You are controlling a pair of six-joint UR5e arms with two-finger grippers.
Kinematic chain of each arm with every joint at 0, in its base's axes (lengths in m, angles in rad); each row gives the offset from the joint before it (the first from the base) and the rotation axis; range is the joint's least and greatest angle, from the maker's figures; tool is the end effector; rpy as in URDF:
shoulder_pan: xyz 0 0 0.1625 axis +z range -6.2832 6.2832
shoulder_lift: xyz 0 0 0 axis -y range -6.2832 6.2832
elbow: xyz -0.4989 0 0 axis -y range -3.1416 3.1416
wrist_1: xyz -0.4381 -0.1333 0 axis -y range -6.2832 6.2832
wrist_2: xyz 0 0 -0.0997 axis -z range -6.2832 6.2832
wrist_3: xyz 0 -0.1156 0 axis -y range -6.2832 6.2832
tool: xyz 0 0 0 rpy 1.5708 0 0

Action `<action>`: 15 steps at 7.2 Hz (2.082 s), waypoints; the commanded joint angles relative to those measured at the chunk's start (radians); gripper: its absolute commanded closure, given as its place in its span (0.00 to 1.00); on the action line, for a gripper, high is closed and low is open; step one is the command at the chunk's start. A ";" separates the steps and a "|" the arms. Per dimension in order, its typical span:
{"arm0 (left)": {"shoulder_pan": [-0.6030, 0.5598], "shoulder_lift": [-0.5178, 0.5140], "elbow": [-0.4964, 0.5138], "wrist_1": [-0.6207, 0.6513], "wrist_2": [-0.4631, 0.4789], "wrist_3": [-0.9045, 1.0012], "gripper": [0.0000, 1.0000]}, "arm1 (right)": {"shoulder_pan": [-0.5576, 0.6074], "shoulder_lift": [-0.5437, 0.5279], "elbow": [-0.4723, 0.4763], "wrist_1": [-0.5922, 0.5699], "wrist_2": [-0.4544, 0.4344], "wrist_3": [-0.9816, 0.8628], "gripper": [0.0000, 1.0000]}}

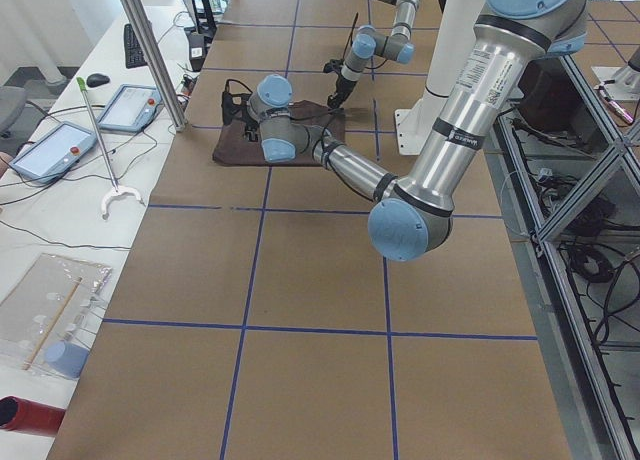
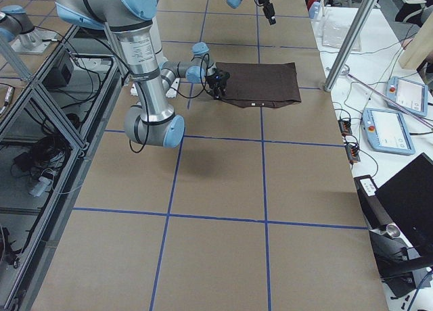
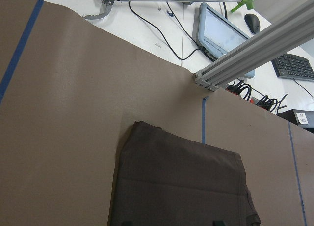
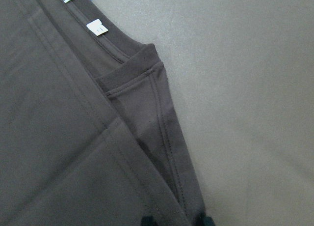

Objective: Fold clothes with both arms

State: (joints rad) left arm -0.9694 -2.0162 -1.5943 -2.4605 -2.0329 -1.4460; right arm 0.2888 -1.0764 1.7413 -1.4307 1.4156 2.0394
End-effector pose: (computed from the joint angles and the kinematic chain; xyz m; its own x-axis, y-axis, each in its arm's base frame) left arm 0.3444 -0.6464 0.3391 0.1794 -0.0645 -0.9817 0.4728 0.8807 0.0285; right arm -0.6595 -0.3536 0.3387 0.4175 0.5895 0.6915 -0.6464 0.7275 -0.2300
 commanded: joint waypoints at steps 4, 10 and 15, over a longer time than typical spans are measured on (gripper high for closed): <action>-0.002 0.002 -0.003 0.000 -0.001 -0.004 0.37 | 0.000 0.006 0.009 -0.001 0.002 -0.010 1.00; 0.248 0.144 -0.163 0.005 0.240 -0.216 0.35 | 0.001 -0.001 0.148 -0.096 0.017 -0.028 1.00; 0.630 0.229 -0.243 0.198 0.558 -0.421 0.35 | 0.000 -0.002 0.147 -0.096 0.013 -0.028 1.00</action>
State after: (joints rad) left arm -0.3952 -1.7889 -1.8222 -2.3160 -1.5074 -1.8273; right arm 0.2891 -1.0778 1.8897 -1.5263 1.4295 2.0111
